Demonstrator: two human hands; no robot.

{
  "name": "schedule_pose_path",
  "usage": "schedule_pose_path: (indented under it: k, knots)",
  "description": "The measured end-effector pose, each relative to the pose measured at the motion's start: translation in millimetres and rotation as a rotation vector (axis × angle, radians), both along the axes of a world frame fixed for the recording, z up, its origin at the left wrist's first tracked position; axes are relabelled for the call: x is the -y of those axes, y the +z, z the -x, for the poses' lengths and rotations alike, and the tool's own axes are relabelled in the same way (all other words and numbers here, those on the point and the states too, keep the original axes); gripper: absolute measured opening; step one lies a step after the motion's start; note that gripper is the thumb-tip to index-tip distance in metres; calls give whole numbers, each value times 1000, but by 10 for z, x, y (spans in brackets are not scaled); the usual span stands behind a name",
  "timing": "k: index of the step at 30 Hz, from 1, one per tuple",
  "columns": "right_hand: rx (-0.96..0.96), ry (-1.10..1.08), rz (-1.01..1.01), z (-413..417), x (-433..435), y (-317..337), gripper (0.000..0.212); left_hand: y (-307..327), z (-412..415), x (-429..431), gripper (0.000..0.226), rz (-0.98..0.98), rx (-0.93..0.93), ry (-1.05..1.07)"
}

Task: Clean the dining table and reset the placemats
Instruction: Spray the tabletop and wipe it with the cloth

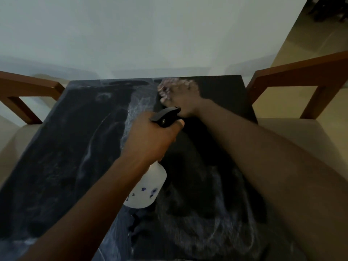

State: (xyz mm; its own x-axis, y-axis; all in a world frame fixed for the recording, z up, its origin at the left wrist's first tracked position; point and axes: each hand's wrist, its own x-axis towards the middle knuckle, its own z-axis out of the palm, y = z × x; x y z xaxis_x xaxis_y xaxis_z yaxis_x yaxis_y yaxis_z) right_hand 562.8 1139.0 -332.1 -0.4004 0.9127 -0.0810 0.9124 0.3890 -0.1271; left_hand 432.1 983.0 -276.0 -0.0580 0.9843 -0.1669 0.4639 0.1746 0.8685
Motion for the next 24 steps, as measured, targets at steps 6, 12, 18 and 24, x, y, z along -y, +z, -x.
schedule_pose_path:
  k: [6,12,18,24]
  knots:
    - [-126,348,104,-188,965,-179,64,68,-27,93,16,-48,-31,-1]
    - [-51,-211,25,-1329,908,-235,71,111,0,133,27,-11,8,0]
    - [-82,-321,65,-1050,1635,-279,70,137,16,173,25,-25,-32,-18]
    - [-82,-345,96,-964,2386,-215,65,177,217,364,16,-58,99,9]
